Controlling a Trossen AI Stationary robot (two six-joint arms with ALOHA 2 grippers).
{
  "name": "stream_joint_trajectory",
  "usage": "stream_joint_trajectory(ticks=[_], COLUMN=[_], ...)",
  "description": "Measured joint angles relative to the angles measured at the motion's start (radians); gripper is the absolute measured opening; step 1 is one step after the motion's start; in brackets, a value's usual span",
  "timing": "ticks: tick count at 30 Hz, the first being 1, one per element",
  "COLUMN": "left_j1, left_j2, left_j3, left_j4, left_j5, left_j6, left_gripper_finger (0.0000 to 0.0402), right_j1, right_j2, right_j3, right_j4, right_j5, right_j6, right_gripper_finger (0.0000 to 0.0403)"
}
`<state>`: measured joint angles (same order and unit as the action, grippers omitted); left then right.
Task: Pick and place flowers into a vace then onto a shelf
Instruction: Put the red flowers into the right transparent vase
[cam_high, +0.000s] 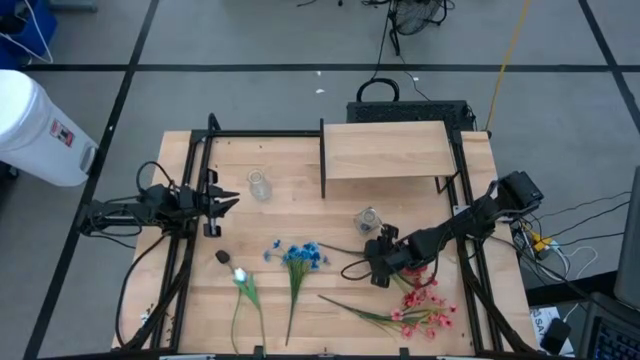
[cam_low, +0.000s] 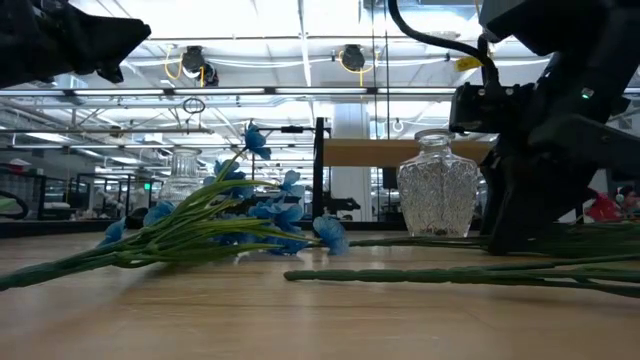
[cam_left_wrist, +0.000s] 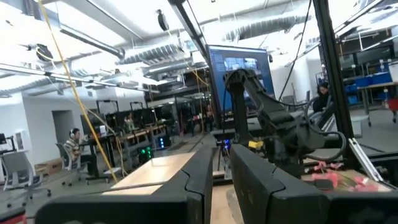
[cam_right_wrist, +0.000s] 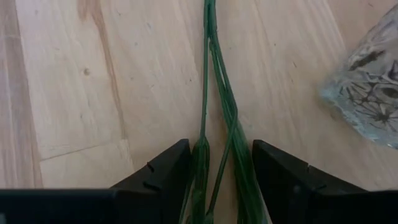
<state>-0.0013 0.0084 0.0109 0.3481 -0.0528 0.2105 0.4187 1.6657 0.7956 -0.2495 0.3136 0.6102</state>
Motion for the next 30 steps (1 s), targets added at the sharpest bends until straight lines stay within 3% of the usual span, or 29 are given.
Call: stream_joint_trajectory(ticks=[9,16,20,30], left_j1=[0.0,0.0,0.0,0.0], left_j2=[0.0,0.0,0.0,0.0], left_j3=[0.0,0.0,0.0,0.0], left_j4=[0.043,0.077,0.075,0.075], left_j5=[0.0,-0.004,-0.008,-0.014], left_j6=[-0.006,-0.142,-0.145,-0.137], left_gripper_finger=[0.0065,0.0065,0.0065,0.0065], right_j1=[-0.006,-0.014,-0.015,-0.005], right_j2=[0.003,0.004,0.004,-0.035], right_j3=[-0.002,-0.002,-0.003,-0.006], right_j4=[0.004,0.009,0.007,0.003], right_j5=[-0.026,-0.061,-0.072,-0.056], right_j6=[0.031,0.037,0.026,-0.002], right_gripper_finger=[0.015,0.0064,0.0012,0.0005])
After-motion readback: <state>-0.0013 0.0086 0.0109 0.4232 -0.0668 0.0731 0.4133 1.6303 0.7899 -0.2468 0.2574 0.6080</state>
